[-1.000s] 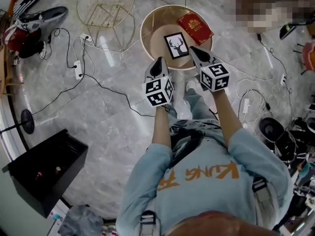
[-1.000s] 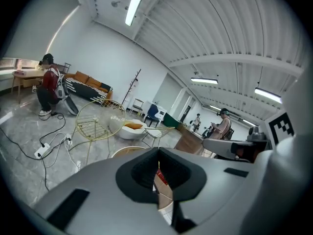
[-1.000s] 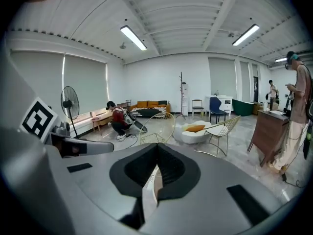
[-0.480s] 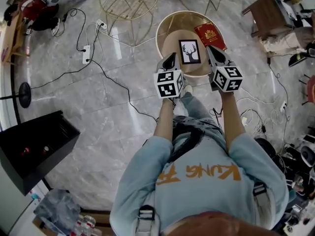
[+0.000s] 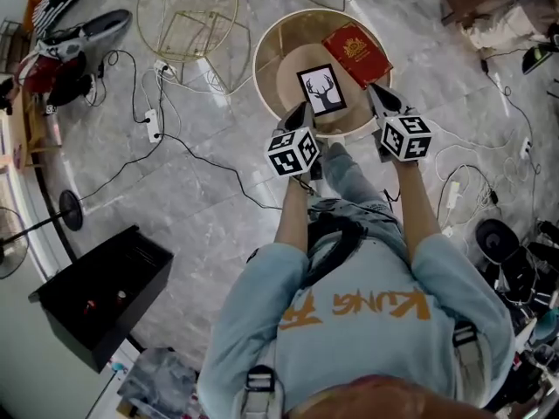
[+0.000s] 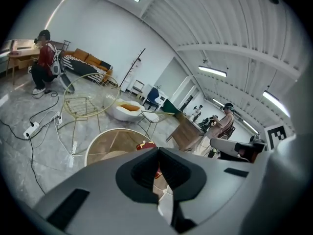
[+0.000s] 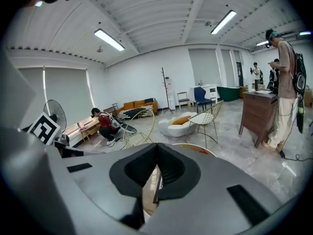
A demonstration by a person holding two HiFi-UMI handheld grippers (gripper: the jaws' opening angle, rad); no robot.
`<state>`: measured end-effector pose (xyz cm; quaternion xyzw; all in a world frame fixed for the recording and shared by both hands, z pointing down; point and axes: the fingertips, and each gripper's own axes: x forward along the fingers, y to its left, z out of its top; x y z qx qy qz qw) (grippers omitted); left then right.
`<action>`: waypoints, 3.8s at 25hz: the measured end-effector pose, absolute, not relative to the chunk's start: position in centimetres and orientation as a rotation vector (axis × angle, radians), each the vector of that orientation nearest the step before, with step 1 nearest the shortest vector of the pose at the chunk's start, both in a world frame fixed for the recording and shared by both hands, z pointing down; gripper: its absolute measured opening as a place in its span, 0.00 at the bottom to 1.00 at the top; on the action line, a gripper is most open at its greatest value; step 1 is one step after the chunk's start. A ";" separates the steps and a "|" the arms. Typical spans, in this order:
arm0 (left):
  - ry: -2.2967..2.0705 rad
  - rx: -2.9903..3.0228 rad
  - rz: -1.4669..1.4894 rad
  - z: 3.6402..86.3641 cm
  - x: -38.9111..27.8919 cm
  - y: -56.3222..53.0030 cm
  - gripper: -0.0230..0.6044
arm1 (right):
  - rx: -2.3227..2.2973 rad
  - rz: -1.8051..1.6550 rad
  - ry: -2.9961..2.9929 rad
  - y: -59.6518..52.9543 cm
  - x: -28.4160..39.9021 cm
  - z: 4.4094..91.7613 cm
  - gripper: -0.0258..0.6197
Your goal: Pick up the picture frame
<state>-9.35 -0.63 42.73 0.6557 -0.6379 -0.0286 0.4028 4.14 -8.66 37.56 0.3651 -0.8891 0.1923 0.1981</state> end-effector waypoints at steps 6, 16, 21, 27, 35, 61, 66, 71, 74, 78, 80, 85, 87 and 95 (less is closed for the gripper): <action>-1.586 1.519 -0.100 45.3 -7.3 -6.9 0.07 | 1.008 0.545 -2.423 -16.0 6.4 40.4 0.04; -1.650 1.295 0.070 52.3 -7.9 -8.5 0.07 | 0.742 0.628 -2.356 -20.9 5.1 50.6 0.04; -1.645 1.247 0.128 55.3 -8.6 -9.2 0.07 | 0.646 0.714 -2.326 -20.2 3.4 54.5 0.04; -1.695 1.207 0.221 59.1 -8.4 -9.7 0.07 | 0.588 0.774 -2.275 -18.4 2.3 58.4 0.04; -1.621 1.144 0.217 65.5 -6.5 -8.5 0.07 | 0.511 0.768 -2.253 -17.8 0.8 62.7 0.04; -1.585 1.244 0.550 80.0 -7.6 -11.0 0.07 | 0.482 0.887 -2.128 -18.3 2.4 77.5 0.04; -1.632 1.194 0.652 80.9 -9.4 -11.2 0.07 | 0.446 0.885 -2.141 -19.3 1.6 78.2 0.04; -1.602 1.156 0.629 82.1 -9.5 -10.9 0.14 | 0.453 0.840 -2.129 -19.3 1.6 79.2 0.07; -1.581 1.162 0.582 82.2 -9.7 -11.1 0.27 | 0.434 0.885 -2.094 -18.6 1.3 80.0 0.29; -1.554 1.165 0.572 82.6 -9.6 -11.3 0.30 | 0.492 0.892 -2.054 -18.9 1.8 81.0 0.29; -1.542 1.164 0.569 82.9 -9.6 -11.4 0.30 | 0.507 0.900 -2.039 -19.1 1.9 81.4 0.29; -1.476 1.191 0.551 83.7 -8.8 -11.8 0.26 | 0.511 0.835 -2.021 -19.6 1.7 82.3 0.20; -1.471 1.199 0.542 83.7 -8.7 -11.9 0.24 | 0.513 0.831 -2.010 -19.8 1.6 82.6 0.21; -1.463 1.168 0.463 84.0 -8.7 -11.8 0.24 | 0.533 0.819 -1.976 -19.8 1.7 83.5 0.18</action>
